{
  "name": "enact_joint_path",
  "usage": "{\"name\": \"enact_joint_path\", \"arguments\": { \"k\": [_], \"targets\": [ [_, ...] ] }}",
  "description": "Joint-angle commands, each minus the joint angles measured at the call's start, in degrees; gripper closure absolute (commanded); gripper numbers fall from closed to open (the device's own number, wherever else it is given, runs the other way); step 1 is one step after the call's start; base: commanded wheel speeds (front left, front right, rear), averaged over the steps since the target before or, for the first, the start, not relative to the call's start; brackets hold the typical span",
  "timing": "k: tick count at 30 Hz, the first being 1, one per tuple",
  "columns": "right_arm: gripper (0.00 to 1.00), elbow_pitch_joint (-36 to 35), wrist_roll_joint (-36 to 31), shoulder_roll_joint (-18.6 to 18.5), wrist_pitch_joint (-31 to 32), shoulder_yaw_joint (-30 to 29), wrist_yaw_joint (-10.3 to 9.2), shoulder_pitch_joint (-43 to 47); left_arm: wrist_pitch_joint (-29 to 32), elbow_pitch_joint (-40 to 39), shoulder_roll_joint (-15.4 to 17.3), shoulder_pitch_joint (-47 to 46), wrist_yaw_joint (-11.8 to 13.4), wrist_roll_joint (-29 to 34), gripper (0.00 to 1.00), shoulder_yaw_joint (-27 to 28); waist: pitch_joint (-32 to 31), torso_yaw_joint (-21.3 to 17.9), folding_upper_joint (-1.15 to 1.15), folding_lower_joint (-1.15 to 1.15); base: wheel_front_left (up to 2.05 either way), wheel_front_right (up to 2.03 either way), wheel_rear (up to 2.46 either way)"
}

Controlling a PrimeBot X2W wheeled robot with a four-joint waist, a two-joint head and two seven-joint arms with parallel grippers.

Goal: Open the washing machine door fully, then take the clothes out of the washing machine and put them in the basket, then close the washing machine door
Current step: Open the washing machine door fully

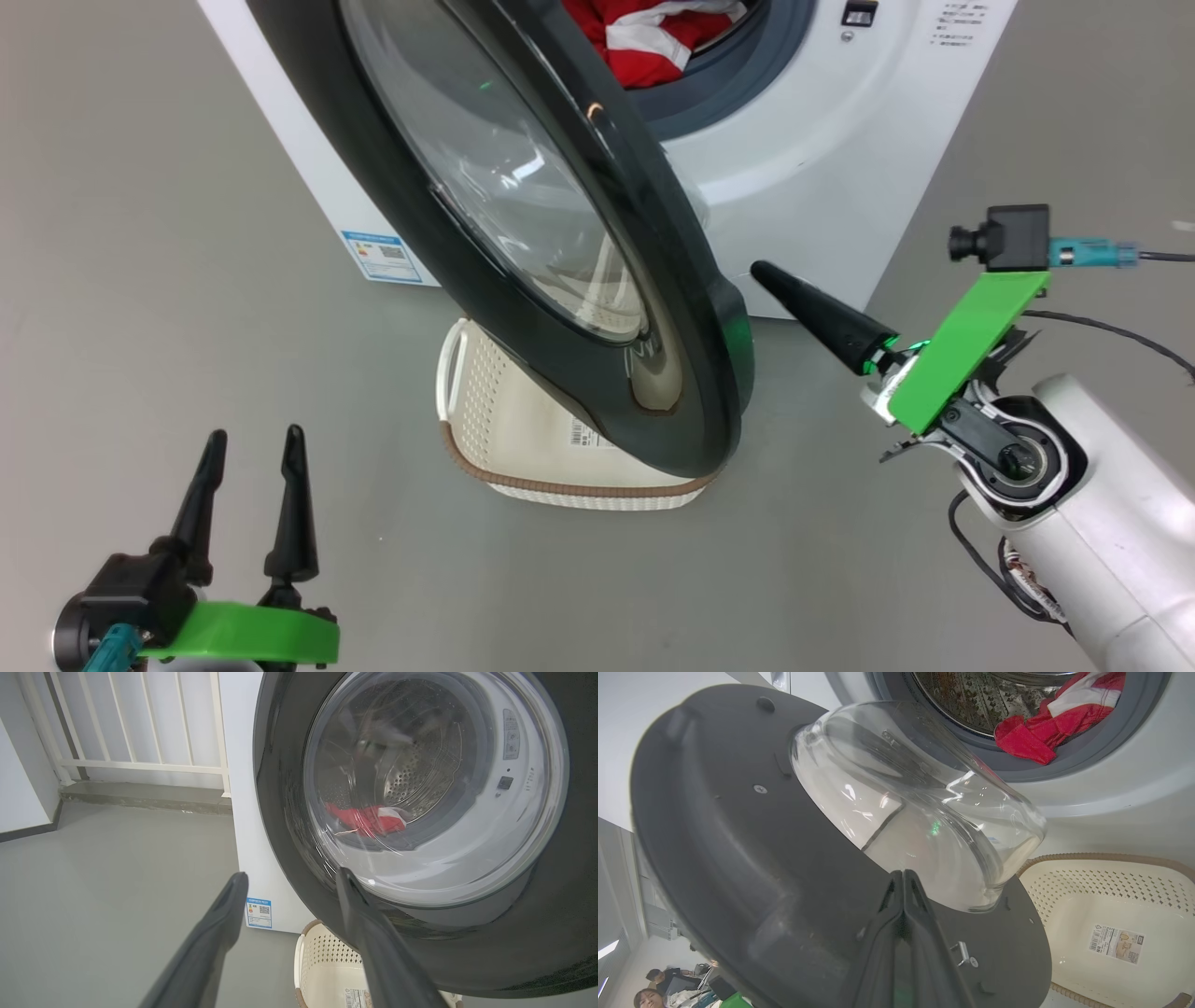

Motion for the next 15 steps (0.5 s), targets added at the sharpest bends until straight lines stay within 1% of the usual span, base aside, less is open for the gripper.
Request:
{"name": "enact_joint_path", "arguments": {
  "k": [1, 9, 15],
  "targets": [
    [1.00, -0.97, 0.38, 0.43, 0.48, 0.81, 0.09, -0.88, -0.55, -1.12, 1.09, -1.52, -0.15, -0.24, 0.00, 1.95, 0.04, 0.37, 0.00, 0.00, 0.00, 0.00, 0.00],
    [1.00, -0.40, 2.43, 1.64, 3.39, 2.75, 0.09, -1.75, -0.55, -0.72, 1.09, -1.64, -0.15, -0.21, 0.00, 1.88, -0.48, 1.20, 0.00, 0.00, 0.00, 0.00, 0.00],
    [1.00, 0.31, 6.14, 2.35, 6.64, 2.42, 0.09, -1.46, -0.55, -0.59, 1.09, -1.30, -0.16, -0.22, 0.00, 1.92, -1.09, 1.69, 0.00, 0.00, 0.00, 0.00, 0.00]
  ]
}}
